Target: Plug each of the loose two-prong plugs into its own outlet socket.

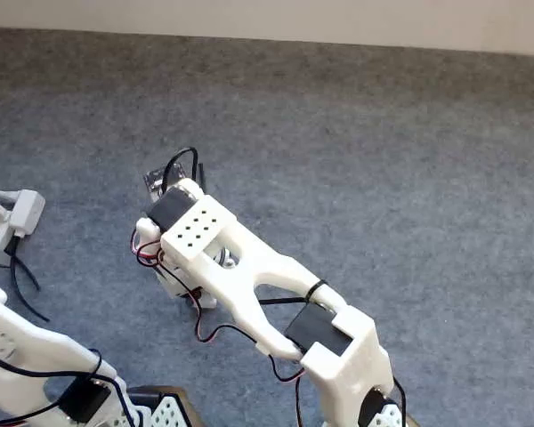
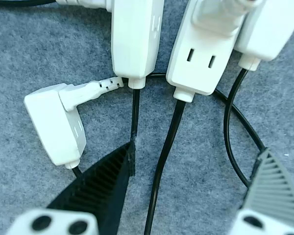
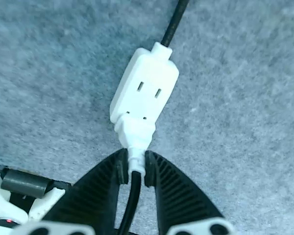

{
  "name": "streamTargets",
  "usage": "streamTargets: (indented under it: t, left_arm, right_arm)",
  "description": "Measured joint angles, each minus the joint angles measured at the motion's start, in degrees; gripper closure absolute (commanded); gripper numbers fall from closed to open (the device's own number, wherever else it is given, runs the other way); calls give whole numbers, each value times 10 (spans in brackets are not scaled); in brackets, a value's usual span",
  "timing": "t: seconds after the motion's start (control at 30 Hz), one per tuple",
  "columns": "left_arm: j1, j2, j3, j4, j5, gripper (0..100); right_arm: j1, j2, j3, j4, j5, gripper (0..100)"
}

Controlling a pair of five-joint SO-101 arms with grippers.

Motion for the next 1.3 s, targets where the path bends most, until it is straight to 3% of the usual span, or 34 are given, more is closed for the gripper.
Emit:
streamTargets:
  t: [0.5, 0.57, 0.73, 0.8, 1.07, 1.3]
  left_arm:
    - [0, 0, 0, 0, 0, 624]
    - [0, 0, 0, 0, 0, 624]
    - [0, 0, 0, 0, 0, 624]
    - [0, 0, 0, 0, 0, 624]
    - [1, 0, 0, 18, 0, 624]
    - [28, 0, 0, 65, 0, 624]
  right_arm:
    - [4, 82, 2, -48, 5, 977]
    - [4, 88, -11, -40, 14, 913]
    - [3, 103, -49, -18, 34, 612]
    - [4, 103, -59, -5, 34, 536]
    - [4, 99, -236, 11, 101, 509]
    - [43, -39, -330, 13, 178, 509]
